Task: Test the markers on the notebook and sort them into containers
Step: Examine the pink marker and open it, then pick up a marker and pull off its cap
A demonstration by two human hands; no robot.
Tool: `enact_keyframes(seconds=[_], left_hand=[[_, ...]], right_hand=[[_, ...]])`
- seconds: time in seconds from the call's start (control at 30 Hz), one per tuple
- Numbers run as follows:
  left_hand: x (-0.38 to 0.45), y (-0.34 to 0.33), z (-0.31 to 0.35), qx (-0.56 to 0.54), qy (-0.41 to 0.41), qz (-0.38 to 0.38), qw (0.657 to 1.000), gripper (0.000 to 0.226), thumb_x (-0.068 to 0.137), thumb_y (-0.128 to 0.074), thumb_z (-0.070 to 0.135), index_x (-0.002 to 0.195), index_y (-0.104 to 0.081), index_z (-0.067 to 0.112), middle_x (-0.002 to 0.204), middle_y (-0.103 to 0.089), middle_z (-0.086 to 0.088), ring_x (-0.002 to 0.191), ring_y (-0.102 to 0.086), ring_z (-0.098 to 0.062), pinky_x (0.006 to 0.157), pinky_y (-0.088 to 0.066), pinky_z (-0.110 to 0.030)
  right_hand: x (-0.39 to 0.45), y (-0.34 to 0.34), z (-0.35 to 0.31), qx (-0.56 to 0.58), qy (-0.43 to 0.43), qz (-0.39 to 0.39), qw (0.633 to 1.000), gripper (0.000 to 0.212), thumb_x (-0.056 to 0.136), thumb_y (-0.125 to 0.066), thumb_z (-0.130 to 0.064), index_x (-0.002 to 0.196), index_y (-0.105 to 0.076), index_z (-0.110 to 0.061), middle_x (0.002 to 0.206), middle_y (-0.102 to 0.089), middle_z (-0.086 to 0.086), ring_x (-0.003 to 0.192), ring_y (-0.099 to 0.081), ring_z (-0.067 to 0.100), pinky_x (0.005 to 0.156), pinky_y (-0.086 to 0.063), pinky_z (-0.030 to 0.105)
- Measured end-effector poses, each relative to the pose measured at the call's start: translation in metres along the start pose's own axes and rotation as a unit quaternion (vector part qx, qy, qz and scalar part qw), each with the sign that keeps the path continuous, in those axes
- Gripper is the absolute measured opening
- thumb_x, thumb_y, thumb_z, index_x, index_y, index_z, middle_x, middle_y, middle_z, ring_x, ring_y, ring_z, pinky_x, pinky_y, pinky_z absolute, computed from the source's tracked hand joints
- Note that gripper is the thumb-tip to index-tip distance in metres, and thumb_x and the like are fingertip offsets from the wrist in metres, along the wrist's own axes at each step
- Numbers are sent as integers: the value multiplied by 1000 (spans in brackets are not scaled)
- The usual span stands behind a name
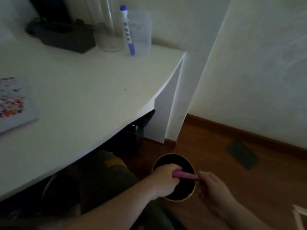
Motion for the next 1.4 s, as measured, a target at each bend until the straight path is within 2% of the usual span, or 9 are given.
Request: enact_keyframes(seconds=[0.2, 0.33, 0.47, 0.57, 0.67, 0.87, 1.03, 1.3, 1.4], left_hand=[[19, 6, -23, -6, 69, 46, 997, 42, 105, -46, 15, 143, -54, 31, 145, -53, 3, 131, -51, -16, 109, -45, -34], [-28, 35, 20, -33, -44, 80, 995, 31, 105, -52, 22, 127, -61, 42, 120, -63, 21, 114, -58, 1, 95, -48, -19], [-133, 95, 75, -63, -232, 163, 957, 31, 100, -61, 12, 112, -71, 39, 106, -73, 12, 102, -71, -8, 90, -55, -25], [-238, 161, 104, -13, -362, 352, 863, 18, 96, -63, 13, 103, -74, 25, 93, -74, 1, 87, -73, -21, 77, -57, -29], [-301, 236, 87, 76, -333, 488, 803, 15, 94, -62, 23, 99, -74, 29, 94, -74, 4, 87, -72, -19, 76, -56, -29], [-359, 372, -60, 214, -56, 660, 718, 19, 91, -71, 13, 96, -72, 30, 91, -69, 2, 83, -64, -19, 79, -52, -36], [-383, 403, -163, 298, 167, 617, 709, 31, 89, -62, 53, 114, -64, 35, 109, -62, 0, 108, -56, -26, 94, -45, -38], [-378, 394, -163, 411, 110, 622, 657, 34, 102, -45, 47, 115, -67, 25, 106, -64, 0, 94, -54, -21, 81, -46, -39], [-374, 390, -114, 453, 59, 602, 655, 31, 102, -43, 49, 115, -65, 32, 102, -67, 7, 89, -60, -17, 74, -48, -37]], right_hand=[[62, -11, 84, -114, -120, -41, 985, 24, 102, -60, -6, 124, -60, 4, 102, -67, 24, 58, -60, 22, 42, -43, 26], [68, -44, 53, -86, -132, -52, 986, 26, 105, -50, -3, 130, -49, -6, 105, -59, 20, 73, -51, 27, 58, -39, 32], [18, -95, -39, -116, -14, -226, 967, 40, 74, -66, -5, 114, -65, 0, 86, -59, 22, 61, -48, 28, 53, -34, 33], [-82, -154, -126, -129, 80, -469, 870, 23, 67, -75, -4, 86, -65, 3, 64, -54, 24, 46, -46, 22, 44, -25, 27], [-168, -229, -183, -212, 184, -576, 767, 34, 68, -91, -21, 81, -68, 2, 58, -55, 29, 46, -49, 26, 46, -31, 31], [-224, -420, -195, -354, 453, -501, 647, 30, 84, -71, 7, 85, -78, -22, 68, -70, 7, 59, -59, 15, 57, -47, 29], [-214, -550, -160, -521, 529, -388, 546, 24, 89, -63, -20, 94, -66, -43, 89, -64, -16, 78, -60, 1, 67, -46, 21], [-192, -585, -138, -467, 580, -336, 576, 25, 96, -63, -30, 111, -57, -48, 83, -61, -16, 78, -59, 6, 72, -47, 23], [-207, -579, -141, -460, 699, -279, 471, 48, 94, -65, -44, 139, -50, -42, 98, -55, -20, 89, -53, 8, 78, -44, 26]])
Point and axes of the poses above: each hand's wrist, its own x-axis towards the middle knuckle, its own y-axis out of the back of the hand, z = x × y, the point moved 5 cm from there along x, towards the middle knuckle
